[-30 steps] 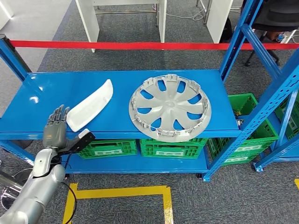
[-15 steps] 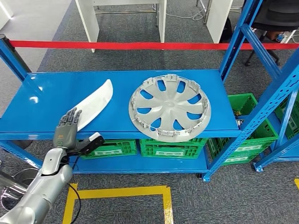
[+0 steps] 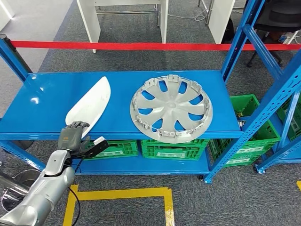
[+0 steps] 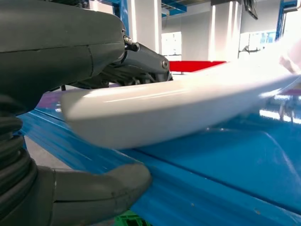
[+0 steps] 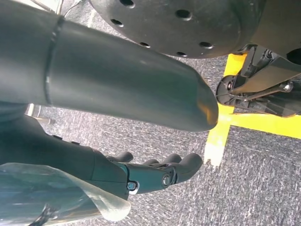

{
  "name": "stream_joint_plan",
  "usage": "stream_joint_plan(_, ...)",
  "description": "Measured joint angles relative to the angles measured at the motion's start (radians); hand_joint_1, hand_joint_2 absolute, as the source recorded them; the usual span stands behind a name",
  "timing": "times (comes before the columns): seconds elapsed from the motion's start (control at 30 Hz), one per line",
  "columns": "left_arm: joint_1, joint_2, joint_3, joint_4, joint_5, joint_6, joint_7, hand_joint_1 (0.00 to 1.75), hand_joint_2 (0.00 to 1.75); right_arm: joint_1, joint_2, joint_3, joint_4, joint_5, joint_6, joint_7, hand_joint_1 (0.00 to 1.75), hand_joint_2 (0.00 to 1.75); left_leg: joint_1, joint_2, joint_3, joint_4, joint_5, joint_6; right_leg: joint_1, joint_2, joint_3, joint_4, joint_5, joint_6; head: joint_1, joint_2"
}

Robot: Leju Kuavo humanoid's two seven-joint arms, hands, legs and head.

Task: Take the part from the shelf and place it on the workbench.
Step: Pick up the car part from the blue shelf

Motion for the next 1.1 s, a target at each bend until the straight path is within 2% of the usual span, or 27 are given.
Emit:
stream_joint_plan(0.43, -0.024, -0.001, -0.006, 0.012, 0.001, 0.018, 0.003, 1.75, 1.75, -0.001, 0.000, 0.002, 0.000, -0.003, -0.003, -0.002, 0.00, 0.00, 0.000, 0.001, 0.001, 0.000, 0.003, 0.001, 0.000, 0.001, 0.001, 0.000, 0.004, 0.001, 0.000, 0.000)
stream_joint_plan(0.67, -0.018, 0.007, -0.018, 0.013, -0.050, 0.111, 0.031, 1.75, 1.75, -0.001, 0.000, 0.008, 0.000, -0.010, -0.007, -0.005, 0.00, 0.00, 0.000, 0.001, -0.001, 0.000, 0.003, 0.001, 0.000, 0.002, 0.000, 0.000, 0.003, 0.001, 0.000, 0.000)
stream_joint_plan(0.87, -0.014, 0.016, -0.021, 0.010, -0.073, 0.135, 0.039, 1.75, 1.75, -0.001, 0.000, 0.010, 0.000, -0.011, -0.009, -0.006, 0.00, 0.00, 0.000, 0.001, -0.001, 0.000, 0.003, 0.001, 0.000, 0.002, -0.001, 0.000, 0.003, 0.001, 0.000, 0.000)
stream_joint_plan(1.1, 0.019, 0.037, -0.009, -0.125, -0.145, 0.154, 0.041, 1.75, 1.75, -0.001, 0.000, 0.019, 0.000, -0.027, -0.014, -0.012, 0.00, 0.00, 0.000, 0.001, -0.002, 0.000, 0.003, 0.001, 0.000, 0.002, -0.001, 0.000, 0.003, 0.001, 0.000, 0.000)
